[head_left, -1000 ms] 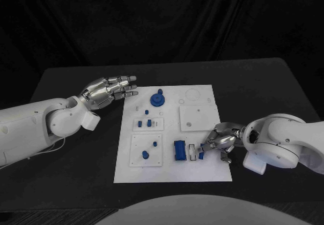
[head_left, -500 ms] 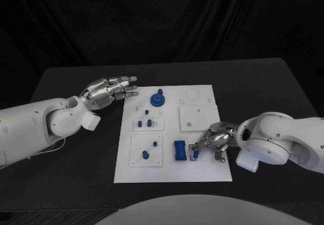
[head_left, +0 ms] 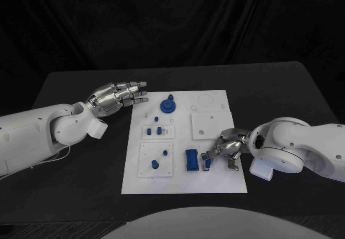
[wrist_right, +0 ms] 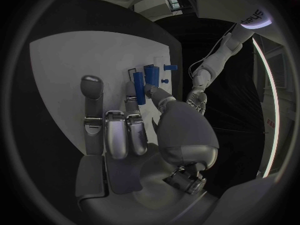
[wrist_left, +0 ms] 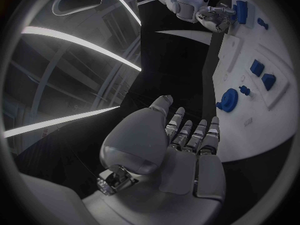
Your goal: Assemble the parts on the task board
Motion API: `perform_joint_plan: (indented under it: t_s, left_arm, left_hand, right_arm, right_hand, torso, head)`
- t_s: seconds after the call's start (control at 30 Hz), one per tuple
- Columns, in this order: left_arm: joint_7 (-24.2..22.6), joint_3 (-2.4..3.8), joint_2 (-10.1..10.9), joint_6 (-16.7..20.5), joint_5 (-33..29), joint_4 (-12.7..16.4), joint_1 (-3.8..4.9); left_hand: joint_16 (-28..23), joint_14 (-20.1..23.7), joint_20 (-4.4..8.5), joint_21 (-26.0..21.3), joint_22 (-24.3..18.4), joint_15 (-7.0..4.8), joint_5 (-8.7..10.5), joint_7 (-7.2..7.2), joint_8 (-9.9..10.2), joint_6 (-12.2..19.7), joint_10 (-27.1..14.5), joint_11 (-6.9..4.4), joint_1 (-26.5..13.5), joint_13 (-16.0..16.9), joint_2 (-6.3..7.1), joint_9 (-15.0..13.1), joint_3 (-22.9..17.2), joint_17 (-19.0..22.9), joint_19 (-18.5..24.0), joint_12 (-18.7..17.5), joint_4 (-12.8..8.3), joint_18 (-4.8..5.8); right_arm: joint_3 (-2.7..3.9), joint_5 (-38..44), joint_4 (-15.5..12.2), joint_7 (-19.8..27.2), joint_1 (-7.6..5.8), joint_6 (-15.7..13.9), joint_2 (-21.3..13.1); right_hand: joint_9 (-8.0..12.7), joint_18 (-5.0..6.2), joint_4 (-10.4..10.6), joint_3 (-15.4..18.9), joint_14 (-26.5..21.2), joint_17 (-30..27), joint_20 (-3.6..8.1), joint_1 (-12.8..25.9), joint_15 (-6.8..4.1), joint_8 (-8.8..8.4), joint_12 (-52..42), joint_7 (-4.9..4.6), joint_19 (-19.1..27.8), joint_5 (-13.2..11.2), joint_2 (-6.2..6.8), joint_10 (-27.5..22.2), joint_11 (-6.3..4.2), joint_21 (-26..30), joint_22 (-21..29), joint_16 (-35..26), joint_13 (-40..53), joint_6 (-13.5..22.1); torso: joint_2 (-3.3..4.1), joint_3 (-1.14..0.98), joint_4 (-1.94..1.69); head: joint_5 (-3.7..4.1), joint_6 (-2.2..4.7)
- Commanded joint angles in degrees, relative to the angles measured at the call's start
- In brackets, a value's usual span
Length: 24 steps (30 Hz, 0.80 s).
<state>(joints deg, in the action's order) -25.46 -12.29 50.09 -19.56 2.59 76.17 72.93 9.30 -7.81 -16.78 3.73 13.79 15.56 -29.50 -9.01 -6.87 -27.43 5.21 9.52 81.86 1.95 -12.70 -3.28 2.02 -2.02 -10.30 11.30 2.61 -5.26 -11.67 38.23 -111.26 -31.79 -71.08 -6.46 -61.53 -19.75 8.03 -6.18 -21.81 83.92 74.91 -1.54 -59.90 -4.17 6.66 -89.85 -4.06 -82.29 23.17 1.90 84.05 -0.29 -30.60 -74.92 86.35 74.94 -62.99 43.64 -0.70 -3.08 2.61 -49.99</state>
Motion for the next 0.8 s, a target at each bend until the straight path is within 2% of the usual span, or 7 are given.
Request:
perform_joint_plan:
  t_s: [0.03,0.17,0.37,0.47,0.57,0.67,0.8]
  left_arm:
    - [-0.30,0.05,-0.13,-0.97,-0.37,0.03,-0.10]
    - [-0.23,0.05,-0.22,-1.09,-0.37,-0.11,-0.13]
    - [-0.16,0.05,-0.30,-1.18,-0.37,-0.21,-0.17]
    - [-0.11,0.05,-0.30,-1.20,-0.37,-0.23,-0.19]
    - [-0.08,0.05,-0.29,-1.21,-0.37,-0.24,-0.20]
    - [-0.05,0.05,-0.27,-1.23,-0.37,-0.25,-0.22]
    - [-0.04,0.05,-0.28,-1.27,-0.37,-0.27,-0.23]
  left_hand:
    - [0.31,-0.14,-0.03,0.21,-0.07,0.05,-0.35,-1.58,-0.10,0.05,0.06,0.16,-0.49,0.08,-0.05,0.01,-0.43,-0.07,-0.30,0.25,-0.02,0.42]
    - [0.31,-0.14,-0.03,0.21,-0.07,0.05,-0.35,-1.58,-0.10,0.05,0.06,0.16,-0.49,0.08,-0.05,0.01,-0.43,-0.07,-0.30,0.25,-0.02,0.42]
    - [0.38,-0.16,-0.03,0.20,-0.13,0.08,-0.35,-1.61,-0.08,0.13,0.04,0.20,-0.56,0.06,0.02,0.03,-0.52,-0.08,-0.27,0.18,-0.07,0.44]
    - [0.38,-0.16,-0.03,0.20,-0.13,0.08,-0.35,-1.61,-0.08,0.13,0.04,0.20,-0.56,0.06,0.02,0.03,-0.52,-0.08,-0.27,0.18,-0.07,0.44]
    - [0.38,-0.16,-0.03,0.20,-0.13,0.08,-0.35,-1.61,-0.08,0.13,0.04,0.20,-0.56,0.06,0.02,0.03,-0.52,-0.08,-0.27,0.18,-0.07,0.44]
    - [0.38,-0.16,-0.03,0.20,-0.13,0.08,-0.35,-1.61,-0.08,0.13,0.04,0.20,-0.56,0.06,0.02,0.03,-0.52,-0.08,-0.27,0.18,-0.07,0.44]
    - [0.38,-0.16,-0.03,0.20,-0.13,0.08,-0.35,-1.61,-0.08,0.13,0.04,0.20,-0.56,0.06,0.02,0.03,-0.52,-0.08,-0.27,0.18,-0.07,0.44]
  right_arm:
    - [-0.28,3.58,0.16,-2.13,0.26,2.26,0.31]
    - [-0.28,4.04,0.29,-2.26,0.29,2.85,0.49]
    - [-0.28,4.24,0.37,-2.36,0.31,3.45,0.67]
    - [-0.28,4.32,0.42,-2.37,0.32,3.58,0.74]
    - [-0.28,4.36,0.44,-2.37,0.32,3.61,0.79]
    - [-0.28,4.38,0.45,-2.34,0.33,3.49,0.82]
    - [-0.28,4.39,0.43,-2.28,0.33,3.41,0.84]
  right_hand:
    - [0.08,0.83,0.47,1.13,4.41,6.01,-0.10,0.43,-0.26,0.18,-0.15,0.16,0.30,-1.47,-0.24,5.95,-0.31,0.34,-2.41,0.06,15.06,0.72]
    - [-0.02,0.85,1.29,2.37,4.41,5.98,-0.11,0.74,-0.24,0.47,-0.15,0.17,0.30,-3.89,-0.37,5.95,-0.29,0.43,-2.27,0.06,15.06,0.96]
    - [-0.05,0.88,1.55,2.76,4.41,5.98,-0.11,0.72,-0.25,0.59,-0.15,0.18,0.33,-4.62,-0.45,5.95,-0.30,0.61,-2.18,0.06,15.06,1.04]
    - [-0.07,0.89,2.70,4.08,4.41,5.98,-0.14,1.57,-0.21,0.80,-0.15,0.14,0.37,-7.55,-0.39,5.95,-0.26,0.80,-2.03,0.07,15.06,1.20]
    - [-0.06,0.92,2.97,4.40,4.41,5.96,-0.15,1.76,-0.21,0.86,-0.15,0.13,0.41,-7.94,-0.36,5.95,-0.25,0.98,-1.95,0.07,15.06,1.24]
    - [-0.03,0.92,4.25,5.62,4.41,5.96,-0.20,2.87,-0.15,1.01,-0.15,0.07,0.45,-10.01,-0.32,5.95,-0.19,1.08,-1.81,0.07,15.06,1.37]
    - [-0.01,0.92,5.18,6.37,4.40,5.92,-0.22,3.62,-0.14,1.13,-0.15,0.05,0.44,-10.60,-0.44,5.95,-0.17,1.08,-1.74,0.06,15.06,1.43]
  torso:
    - [0.00,0.00,-0.01]
    - [-0.02,0.00,-0.01]
    - [-0.01,-0.01,0.00]
    - [-0.01,-0.02,0.01]
    - [-0.02,-0.01,0.01]
    - [-0.02,-0.02,0.02]
    - [-0.02,-0.01,0.01]
  head:
    - [-0.03,-0.01]
    - [-0.06,-0.01]
    - [-0.01,-0.01]
    - [-0.04,-0.01]
    - [-0.09,-0.01]
    - [-0.12,-0.01]
    - [-0.10,-0.01]
